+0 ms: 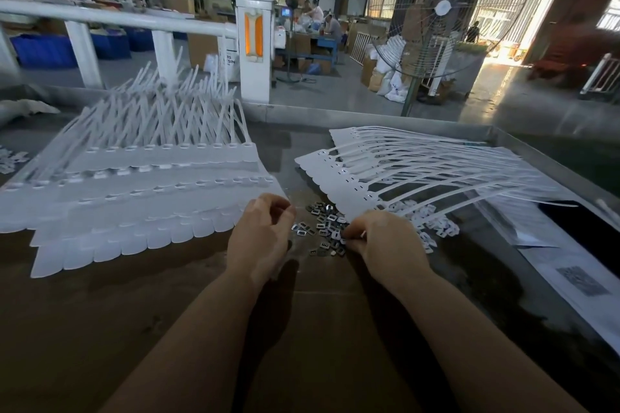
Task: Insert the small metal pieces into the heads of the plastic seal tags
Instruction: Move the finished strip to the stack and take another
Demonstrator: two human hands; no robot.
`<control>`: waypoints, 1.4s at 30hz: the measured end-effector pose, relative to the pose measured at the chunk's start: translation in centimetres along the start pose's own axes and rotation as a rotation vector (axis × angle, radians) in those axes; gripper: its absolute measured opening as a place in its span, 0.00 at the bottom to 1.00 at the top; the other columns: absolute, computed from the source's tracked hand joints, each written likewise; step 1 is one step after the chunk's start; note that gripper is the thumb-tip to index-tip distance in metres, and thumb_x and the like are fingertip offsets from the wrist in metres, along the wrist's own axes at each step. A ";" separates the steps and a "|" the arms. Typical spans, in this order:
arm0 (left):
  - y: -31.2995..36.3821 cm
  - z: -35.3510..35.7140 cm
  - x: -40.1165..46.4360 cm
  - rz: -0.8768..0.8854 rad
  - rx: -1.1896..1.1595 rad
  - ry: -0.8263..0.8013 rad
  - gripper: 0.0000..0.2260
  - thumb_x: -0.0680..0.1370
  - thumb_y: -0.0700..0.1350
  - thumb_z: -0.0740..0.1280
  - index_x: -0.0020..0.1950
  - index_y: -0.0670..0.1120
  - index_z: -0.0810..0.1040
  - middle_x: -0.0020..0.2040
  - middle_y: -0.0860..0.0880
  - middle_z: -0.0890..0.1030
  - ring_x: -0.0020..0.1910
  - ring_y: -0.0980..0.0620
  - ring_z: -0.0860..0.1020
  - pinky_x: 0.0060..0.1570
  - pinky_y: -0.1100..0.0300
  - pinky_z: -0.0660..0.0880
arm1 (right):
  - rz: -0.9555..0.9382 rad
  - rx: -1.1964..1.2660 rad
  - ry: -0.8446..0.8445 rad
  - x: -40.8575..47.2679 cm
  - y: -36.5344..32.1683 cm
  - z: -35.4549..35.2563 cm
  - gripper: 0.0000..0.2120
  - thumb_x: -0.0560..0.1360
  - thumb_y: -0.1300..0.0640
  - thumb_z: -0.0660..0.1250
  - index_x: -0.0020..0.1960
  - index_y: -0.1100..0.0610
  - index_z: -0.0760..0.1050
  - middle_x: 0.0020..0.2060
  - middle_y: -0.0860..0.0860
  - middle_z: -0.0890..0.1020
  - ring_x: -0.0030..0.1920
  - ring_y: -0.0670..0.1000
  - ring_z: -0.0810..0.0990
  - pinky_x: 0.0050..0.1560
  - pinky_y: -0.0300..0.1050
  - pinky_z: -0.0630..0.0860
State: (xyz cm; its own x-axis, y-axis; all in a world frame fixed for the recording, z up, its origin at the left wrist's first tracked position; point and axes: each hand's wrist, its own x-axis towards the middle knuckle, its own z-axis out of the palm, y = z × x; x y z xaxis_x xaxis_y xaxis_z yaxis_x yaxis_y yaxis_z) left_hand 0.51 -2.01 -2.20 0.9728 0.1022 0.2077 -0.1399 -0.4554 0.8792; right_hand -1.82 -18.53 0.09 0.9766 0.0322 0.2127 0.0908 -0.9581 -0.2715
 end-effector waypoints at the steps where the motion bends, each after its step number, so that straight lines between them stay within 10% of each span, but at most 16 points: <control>1: 0.0 0.0 0.0 0.001 -0.002 0.002 0.04 0.78 0.48 0.63 0.51 0.50 0.74 0.51 0.49 0.77 0.50 0.50 0.76 0.53 0.47 0.76 | -0.019 -0.010 0.006 0.0 0.0 0.1 0.08 0.75 0.53 0.66 0.52 0.49 0.81 0.49 0.49 0.82 0.52 0.51 0.77 0.60 0.47 0.68; 14: -0.2 0.1 0.1 0.028 0.080 0.021 0.06 0.78 0.49 0.63 0.53 0.50 0.74 0.51 0.52 0.75 0.48 0.56 0.72 0.49 0.59 0.71 | -0.113 0.071 0.214 -0.8 0.1 1.0 0.08 0.79 0.55 0.59 0.50 0.57 0.75 0.40 0.51 0.81 0.40 0.50 0.78 0.44 0.44 0.74; 42: -0.5 0.2 0.2 0.114 0.165 0.027 0.07 0.77 0.47 0.66 0.54 0.48 0.74 0.50 0.51 0.76 0.46 0.58 0.72 0.38 0.72 0.63 | 0.197 0.500 0.288 0.9 2.3 -1.4 0.04 0.71 0.61 0.71 0.45 0.57 0.82 0.41 0.51 0.84 0.43 0.48 0.81 0.52 0.44 0.77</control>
State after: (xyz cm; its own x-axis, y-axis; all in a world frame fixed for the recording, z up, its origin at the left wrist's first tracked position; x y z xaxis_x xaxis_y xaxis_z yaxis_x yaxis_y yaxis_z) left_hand 0.84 -1.99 -2.65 0.9469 0.0644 0.3149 -0.2142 -0.6041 0.7676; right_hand -1.02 -21.12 1.00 0.8986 -0.2771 0.3402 0.0626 -0.6864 -0.7245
